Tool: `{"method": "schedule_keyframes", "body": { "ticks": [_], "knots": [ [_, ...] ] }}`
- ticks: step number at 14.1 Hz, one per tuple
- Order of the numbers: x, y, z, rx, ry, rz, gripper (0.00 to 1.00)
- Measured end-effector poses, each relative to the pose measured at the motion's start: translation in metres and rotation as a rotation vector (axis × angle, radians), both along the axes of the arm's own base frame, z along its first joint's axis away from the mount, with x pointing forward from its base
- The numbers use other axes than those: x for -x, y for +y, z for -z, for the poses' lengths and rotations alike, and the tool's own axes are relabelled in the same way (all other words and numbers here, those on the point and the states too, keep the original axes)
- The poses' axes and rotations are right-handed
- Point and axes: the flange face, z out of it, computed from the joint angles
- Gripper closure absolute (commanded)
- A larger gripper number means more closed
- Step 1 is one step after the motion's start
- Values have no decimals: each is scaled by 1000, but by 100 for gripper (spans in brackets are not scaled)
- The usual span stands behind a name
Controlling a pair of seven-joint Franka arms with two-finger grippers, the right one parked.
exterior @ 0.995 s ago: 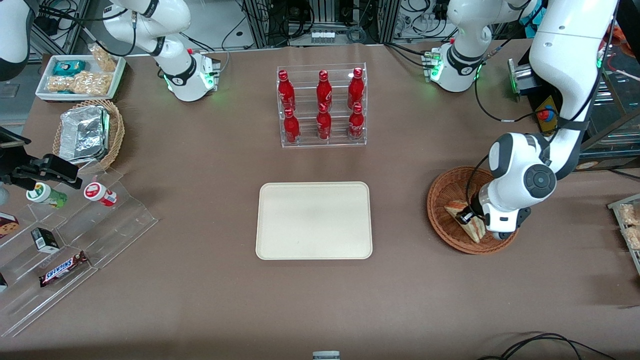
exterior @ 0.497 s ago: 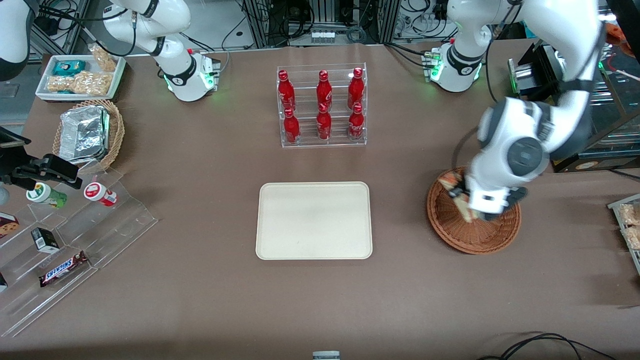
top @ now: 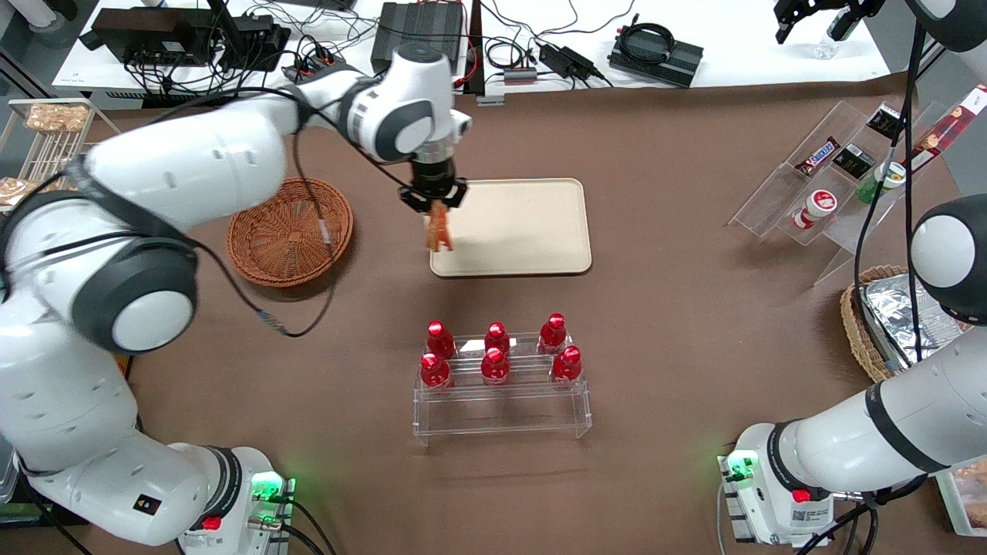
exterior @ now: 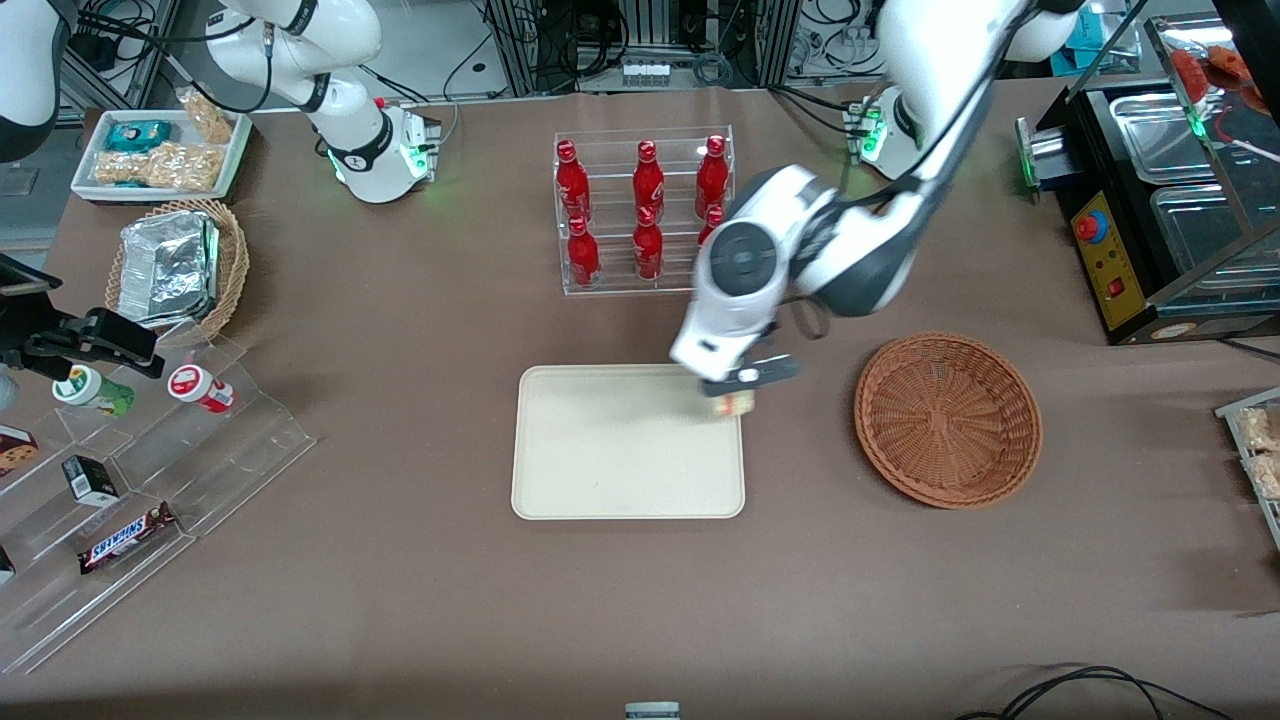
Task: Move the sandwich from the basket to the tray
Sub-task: 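Lift the sandwich and carry it over the cream tray, lower it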
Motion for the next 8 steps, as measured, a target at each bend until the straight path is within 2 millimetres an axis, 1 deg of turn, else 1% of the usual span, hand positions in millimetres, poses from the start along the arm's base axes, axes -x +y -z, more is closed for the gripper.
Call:
{"method": "schedule_keyframes", "body": {
  "ticks": [2,3,4,5,6,7,8],
  "knots": [
    [-9,-46,24,50,-15,-11,88],
    [-14,-63,39,66,-15,-17,86],
    [-21,-76,55,76,-15,-20,85],
    [-28,-83,70,79,-18,-20,83],
    [-33,-86,82,74,-26,-17,81],
    [-37,-87,90,66,-35,-13,80],
    [-39,-87,94,62,-41,-5,78]
  ]
}}
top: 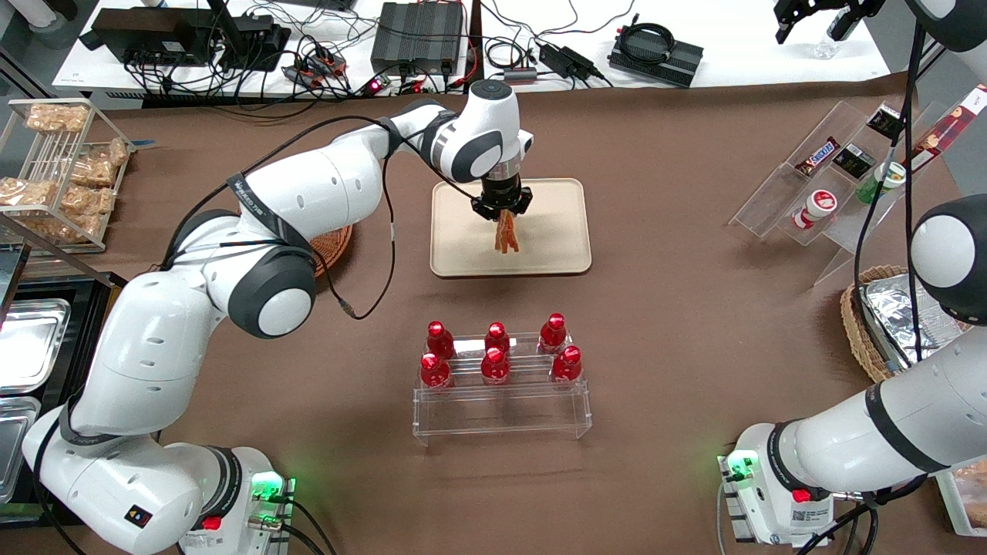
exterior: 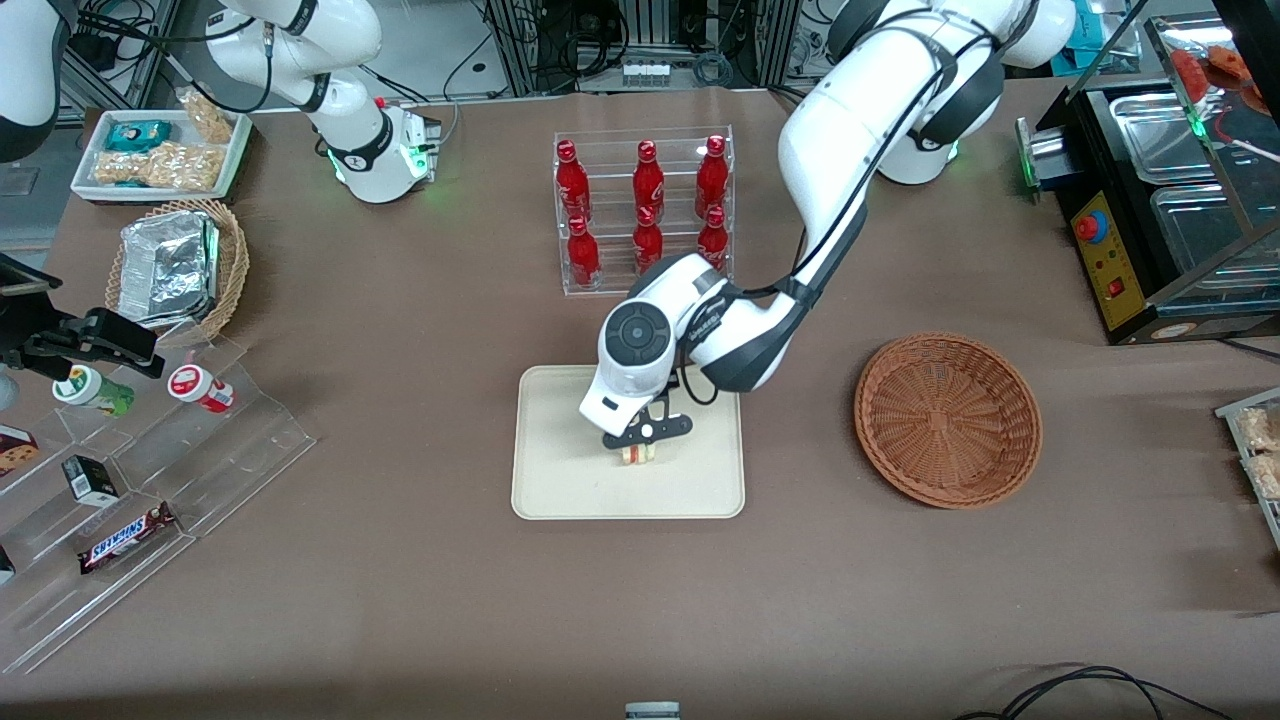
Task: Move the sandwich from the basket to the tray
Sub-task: 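Lift the sandwich and carry it over the cream tray, lower it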
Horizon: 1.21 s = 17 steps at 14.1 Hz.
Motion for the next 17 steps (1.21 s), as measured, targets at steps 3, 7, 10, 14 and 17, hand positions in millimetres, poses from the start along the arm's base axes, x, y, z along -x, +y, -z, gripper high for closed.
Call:
{"method": "schedule_keyframes", "body": {
  "ticks": [3,7,10,14,17],
  "knots": [
    [-2,-2,-4,10,-15,30,78],
    [-3,-4,-4,24,-29,62,64],
    [-3,-4,-5,25,-31,62,55],
    [-7,-4,-12,25,-44,15,34],
    [-8,-4,-14,20,-49,11,12]
  ]
}}
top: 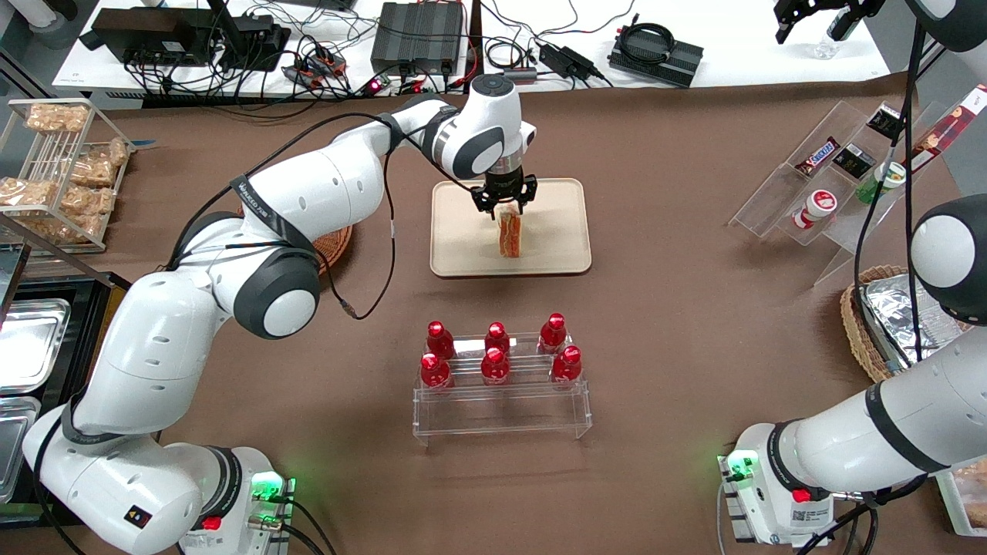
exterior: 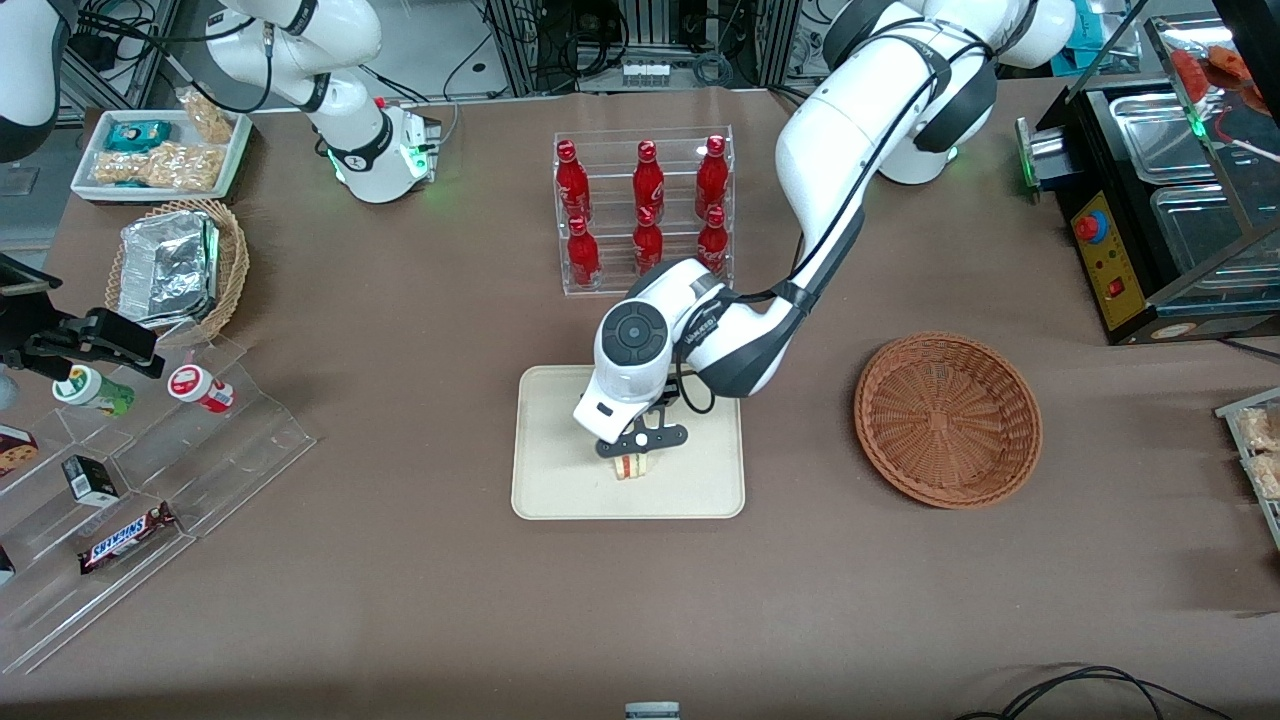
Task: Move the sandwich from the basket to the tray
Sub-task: 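Lift the sandwich and carry it over the cream tray, lower it, then open the left gripper and raise it away from the tray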
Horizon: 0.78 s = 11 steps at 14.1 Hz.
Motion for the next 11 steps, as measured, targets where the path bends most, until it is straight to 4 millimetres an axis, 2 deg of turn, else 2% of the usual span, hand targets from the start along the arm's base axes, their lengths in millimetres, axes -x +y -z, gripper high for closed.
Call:
{"method": "schedule_keyframes", "body": {
  "ticks": [1,3,5,6,8,9,11],
  "knots": [
    [0,1,-2,-6,4,-2,0],
    [1,4,-22,-32,21,-18,0],
    [1,22,-73,-86,50,-42,0],
    [-4,44,-107,-111,74,-68,0],
    [-15,103,-174,-130,143,-130,0],
    [-17,135,-200,-151,176,-147,0],
    [-17,196,-236,-189,235,-146,0]
  ]
}}
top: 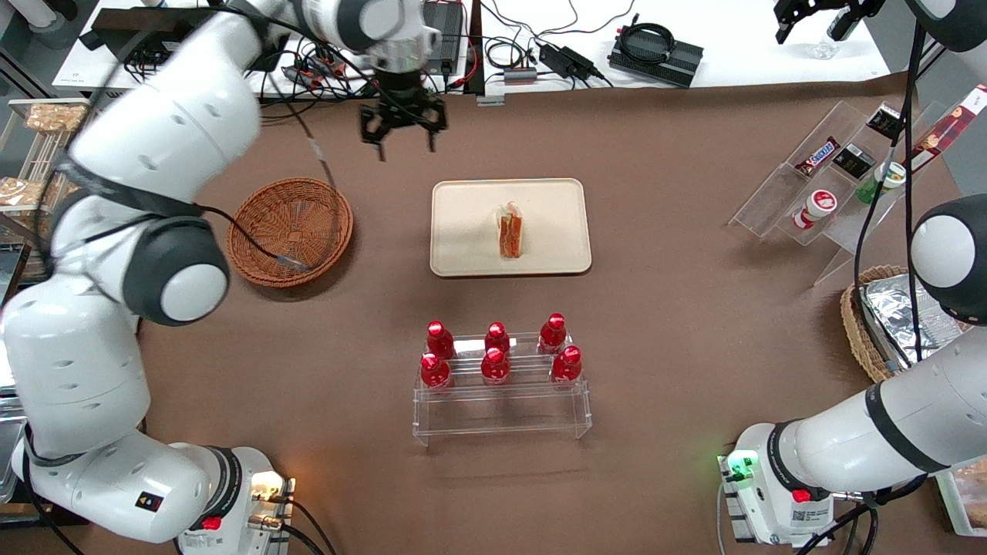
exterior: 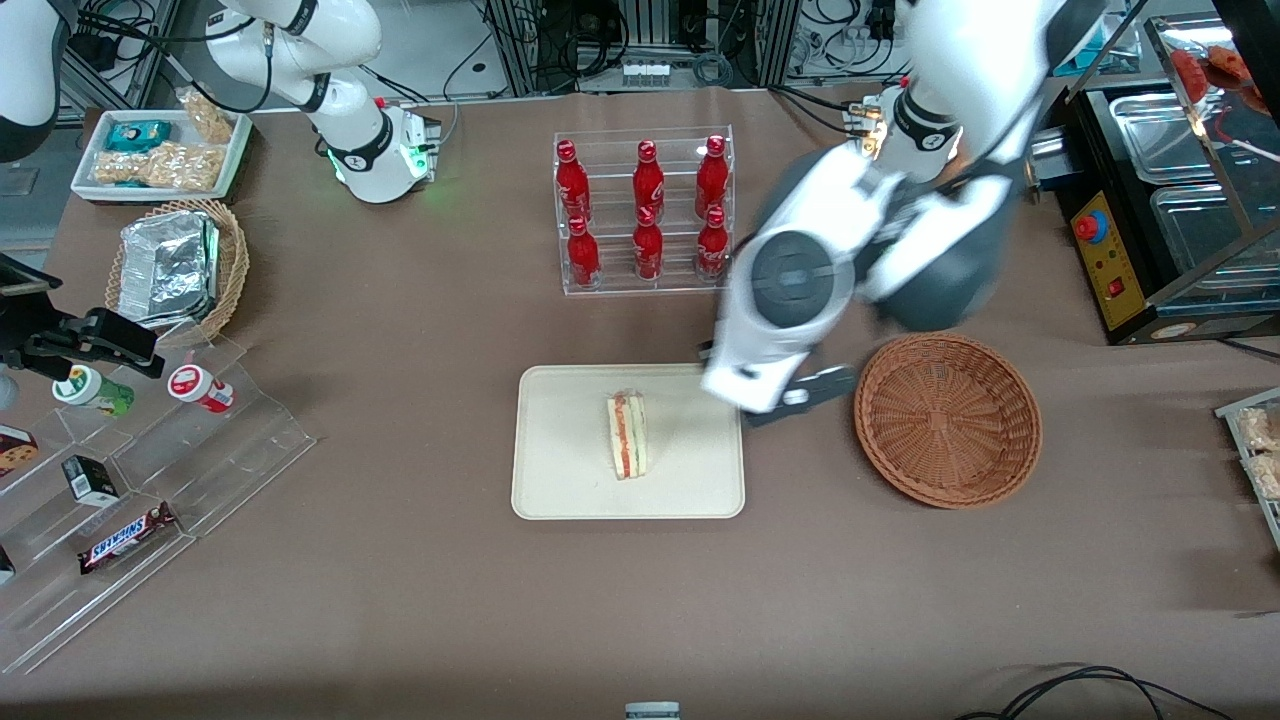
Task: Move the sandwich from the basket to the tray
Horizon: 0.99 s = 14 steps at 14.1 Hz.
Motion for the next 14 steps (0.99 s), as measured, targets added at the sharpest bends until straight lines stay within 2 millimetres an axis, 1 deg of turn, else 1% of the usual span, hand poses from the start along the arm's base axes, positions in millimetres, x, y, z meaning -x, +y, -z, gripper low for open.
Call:
{"method": "schedule_keyframes", "body": {
  "ticks": [4,6,9,10,11,12,14],
  "knots": [
    [7,121,-57,-16,61,-39,0],
    [14,183,-85,10,72,-18,0],
    [30,273,-114,88,100,62,0],
    [34,298,-120,119,97,72,0],
    [36,313,-122,136,91,78,0],
    [35,316,-124,140,72,81,0],
    [29,305,-128,140,3,102,0]
  ]
}}
